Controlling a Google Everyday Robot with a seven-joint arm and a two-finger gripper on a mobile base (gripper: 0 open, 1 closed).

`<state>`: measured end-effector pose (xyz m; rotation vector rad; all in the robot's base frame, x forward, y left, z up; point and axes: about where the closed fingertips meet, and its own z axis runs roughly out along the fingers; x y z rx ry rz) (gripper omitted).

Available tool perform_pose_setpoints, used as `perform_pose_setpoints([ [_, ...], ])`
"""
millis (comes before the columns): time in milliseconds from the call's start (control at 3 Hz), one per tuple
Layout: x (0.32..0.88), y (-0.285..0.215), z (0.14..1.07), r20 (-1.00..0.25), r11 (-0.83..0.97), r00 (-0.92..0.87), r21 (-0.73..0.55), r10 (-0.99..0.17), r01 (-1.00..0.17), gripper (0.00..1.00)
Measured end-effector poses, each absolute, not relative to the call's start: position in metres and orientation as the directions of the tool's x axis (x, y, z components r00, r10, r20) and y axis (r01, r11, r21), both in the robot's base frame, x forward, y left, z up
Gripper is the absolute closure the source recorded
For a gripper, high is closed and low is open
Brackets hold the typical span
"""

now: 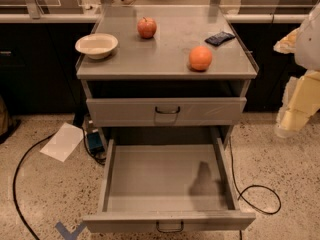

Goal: Place orange into middle drawer

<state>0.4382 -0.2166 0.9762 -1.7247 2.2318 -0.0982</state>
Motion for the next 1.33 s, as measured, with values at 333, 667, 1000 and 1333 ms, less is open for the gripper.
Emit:
perform_pose_setpoints([
  [333,0.439,-0.216,0.977,-0.211,0.270,-0.220,-0.250,-0.952,-0.930,0.00],
  [667,0.459,-0.203,0.972,-0.240,0.234,-0.168,-0.280,-0.956,-0.931,0.00],
  [1000,0.498,-0.178,0.967,-0.271,0.170,-0.080,-0.326,-0.959,-0.930,0.00],
  [1333,0.543,-0.157,0.965,-0.270,0.115,-0.014,-0.360,-0.963,-0.926,0.00],
])
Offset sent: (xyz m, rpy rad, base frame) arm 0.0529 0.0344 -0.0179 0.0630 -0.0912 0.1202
